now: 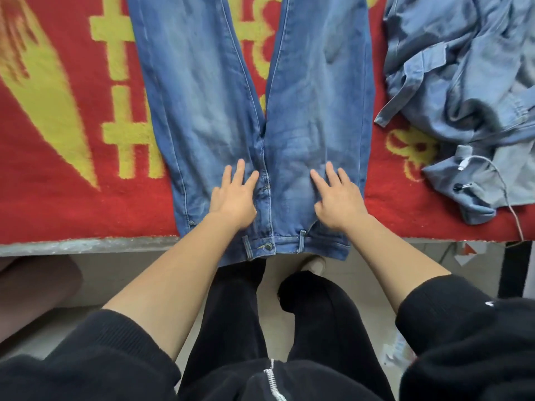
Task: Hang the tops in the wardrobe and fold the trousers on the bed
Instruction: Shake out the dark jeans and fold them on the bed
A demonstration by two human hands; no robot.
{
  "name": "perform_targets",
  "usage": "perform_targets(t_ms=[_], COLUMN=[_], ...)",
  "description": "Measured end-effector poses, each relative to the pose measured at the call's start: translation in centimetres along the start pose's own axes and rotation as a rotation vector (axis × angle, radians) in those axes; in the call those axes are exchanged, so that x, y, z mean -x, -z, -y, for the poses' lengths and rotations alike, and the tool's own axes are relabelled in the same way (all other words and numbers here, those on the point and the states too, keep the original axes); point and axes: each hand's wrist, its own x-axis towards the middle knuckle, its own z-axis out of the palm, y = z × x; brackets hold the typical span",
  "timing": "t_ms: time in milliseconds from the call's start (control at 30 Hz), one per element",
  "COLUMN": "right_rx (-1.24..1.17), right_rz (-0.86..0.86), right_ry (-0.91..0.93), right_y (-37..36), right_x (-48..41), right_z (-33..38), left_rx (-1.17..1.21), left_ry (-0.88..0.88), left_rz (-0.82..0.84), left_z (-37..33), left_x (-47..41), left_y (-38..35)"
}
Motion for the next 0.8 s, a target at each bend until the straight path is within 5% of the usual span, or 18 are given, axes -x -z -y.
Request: perform_targets(t_ms=[100, 200, 367, 433, 600, 800], right_rx=[-0.036, -0.229, -0.560, -0.671, -0.597, -0.725], right_rz=[0.248, 0.112, -0.418, -0.493, -0.257, -0.245], right_ry=[-0.033, -0.103, -0.427, -0.524, -0.531, -0.510], right_y=[3.2, 6.6, 9.6, 10.1, 10.3, 10.1], right_x=[-2.6, -4.1, -6.8, -8.4, -11.0, -11.9], right_z=[-0.1, -0.2, -1.9, -3.3, -9.4, -10.8], left_rx=[0.053, 0.034, 0.105, 0.148, -0.002, -0.073], left_ry=[0.010, -0.016, -0.047, -0.109, 0.045, 0.114], left_rz=[0.263, 0.286, -0.300, -0.384, 0.119, 0.170], left_z=[0.3, 0.7, -0.6, -2.0, -6.2, -7.6], left_x=[-2.5, -3.1, -3.2, -4.2, -7.8, -9.2], left_y=[3.0, 5.1, 6.6, 6.7, 5.4, 5.1])
